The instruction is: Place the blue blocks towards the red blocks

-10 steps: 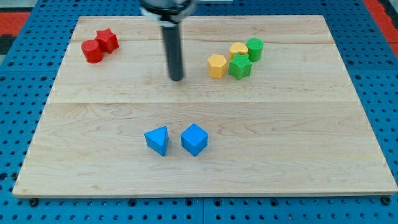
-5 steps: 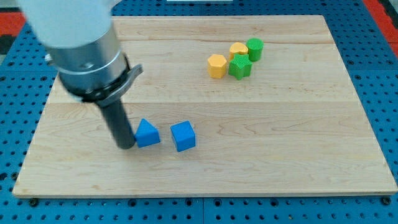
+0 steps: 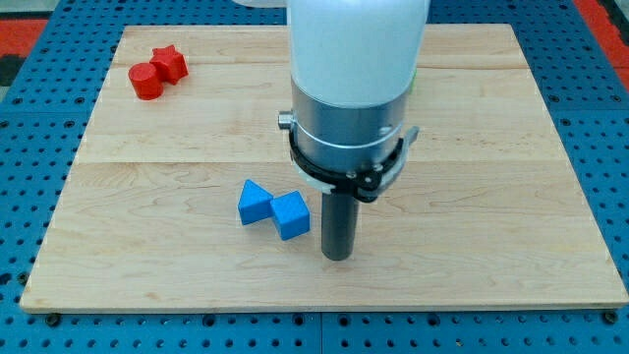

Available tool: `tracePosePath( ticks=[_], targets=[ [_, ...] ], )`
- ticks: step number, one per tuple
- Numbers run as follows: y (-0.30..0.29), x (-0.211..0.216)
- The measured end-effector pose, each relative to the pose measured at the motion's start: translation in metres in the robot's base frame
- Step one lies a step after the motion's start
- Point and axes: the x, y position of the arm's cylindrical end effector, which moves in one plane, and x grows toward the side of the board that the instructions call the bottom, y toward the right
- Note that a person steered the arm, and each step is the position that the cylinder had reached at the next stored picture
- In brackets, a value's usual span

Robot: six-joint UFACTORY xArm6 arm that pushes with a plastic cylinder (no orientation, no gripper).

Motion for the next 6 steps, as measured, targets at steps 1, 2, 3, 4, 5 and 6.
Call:
tracePosePath(
  ticks=[1,2,3,4,5,6],
  targets=[
    [-0.061,-0.009],
    [-0.114,-0.026],
    [-0.129,-0.009],
    [-0.078,0.017],
    [-0.009,-0.005],
    [-0.024,-0.024]
  ],
)
